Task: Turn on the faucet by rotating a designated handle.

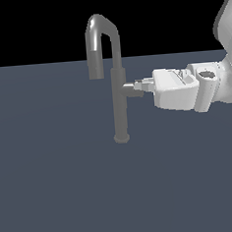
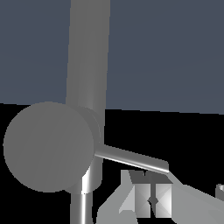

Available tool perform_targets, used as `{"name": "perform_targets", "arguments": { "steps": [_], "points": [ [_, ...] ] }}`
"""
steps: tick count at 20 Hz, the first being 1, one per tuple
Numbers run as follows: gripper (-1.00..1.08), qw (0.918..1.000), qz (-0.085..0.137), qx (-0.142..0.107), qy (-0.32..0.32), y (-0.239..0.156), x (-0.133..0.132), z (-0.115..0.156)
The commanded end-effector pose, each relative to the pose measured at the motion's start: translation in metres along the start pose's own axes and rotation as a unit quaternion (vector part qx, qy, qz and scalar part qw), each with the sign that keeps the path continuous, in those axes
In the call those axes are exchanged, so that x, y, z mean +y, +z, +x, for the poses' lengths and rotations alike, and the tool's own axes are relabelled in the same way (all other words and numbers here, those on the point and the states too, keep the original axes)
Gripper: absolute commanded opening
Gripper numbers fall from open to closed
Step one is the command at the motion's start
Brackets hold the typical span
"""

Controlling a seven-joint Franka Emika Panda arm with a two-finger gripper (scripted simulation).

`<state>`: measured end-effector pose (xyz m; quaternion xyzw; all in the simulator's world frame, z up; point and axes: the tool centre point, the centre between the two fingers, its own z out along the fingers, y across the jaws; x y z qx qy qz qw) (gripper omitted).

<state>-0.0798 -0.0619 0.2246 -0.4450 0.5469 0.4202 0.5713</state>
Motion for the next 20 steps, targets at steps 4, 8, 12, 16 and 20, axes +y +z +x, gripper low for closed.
{"name": "perform_targets", "arguments": {
  "steps": [4,8,12,16,20],
  "points": [
    [-1.00,0.9998,0.000,0.003,0.019,0.000,0.012,0.040],
    [-1.00,1.0000,0.000,0.000,0.004,0.000,0.002,0.028],
    [-1.00,0.9999,0.000,0.001,0.012,0.000,0.000,0.048],
    [-1.00,0.9998,0.000,0.002,0.019,0.000,-0.002,0.067],
    [-1.00,1.0000,-0.003,-0.005,-0.006,-0.002,-0.013,0.043]
  ]
}}
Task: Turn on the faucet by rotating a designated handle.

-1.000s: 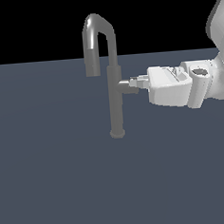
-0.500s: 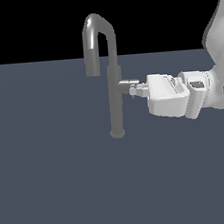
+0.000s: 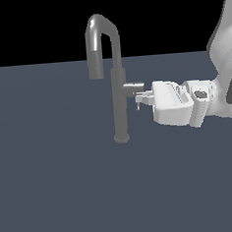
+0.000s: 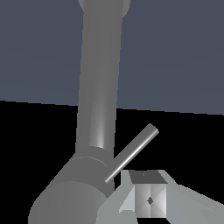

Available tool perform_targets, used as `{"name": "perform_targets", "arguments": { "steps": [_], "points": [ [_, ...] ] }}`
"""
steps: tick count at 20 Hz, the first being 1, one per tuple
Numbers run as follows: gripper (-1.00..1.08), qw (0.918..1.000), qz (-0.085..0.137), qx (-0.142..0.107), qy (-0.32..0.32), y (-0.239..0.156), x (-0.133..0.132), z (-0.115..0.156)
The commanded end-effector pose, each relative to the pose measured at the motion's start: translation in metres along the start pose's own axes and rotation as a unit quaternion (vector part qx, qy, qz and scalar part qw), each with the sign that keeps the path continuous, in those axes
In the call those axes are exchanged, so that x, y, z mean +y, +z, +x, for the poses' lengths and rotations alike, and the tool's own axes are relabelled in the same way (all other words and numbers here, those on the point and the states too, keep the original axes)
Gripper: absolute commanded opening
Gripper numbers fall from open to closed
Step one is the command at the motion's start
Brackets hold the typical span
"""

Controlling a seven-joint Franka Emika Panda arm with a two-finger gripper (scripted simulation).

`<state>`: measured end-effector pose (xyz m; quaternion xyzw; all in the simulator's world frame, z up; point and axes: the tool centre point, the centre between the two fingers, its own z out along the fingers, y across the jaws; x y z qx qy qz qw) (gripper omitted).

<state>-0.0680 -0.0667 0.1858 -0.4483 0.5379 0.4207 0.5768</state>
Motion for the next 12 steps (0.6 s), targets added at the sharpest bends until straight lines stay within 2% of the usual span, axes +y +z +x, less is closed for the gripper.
{"name": "perform_targets", "arguments": {
  "steps": [1,12],
  "points": [
    [-1.00,1.0000,0.001,0.002,0.004,0.000,-0.003,0.008],
    [-1.00,0.9996,0.004,0.009,0.028,0.001,-0.016,0.049]
  ]
}}
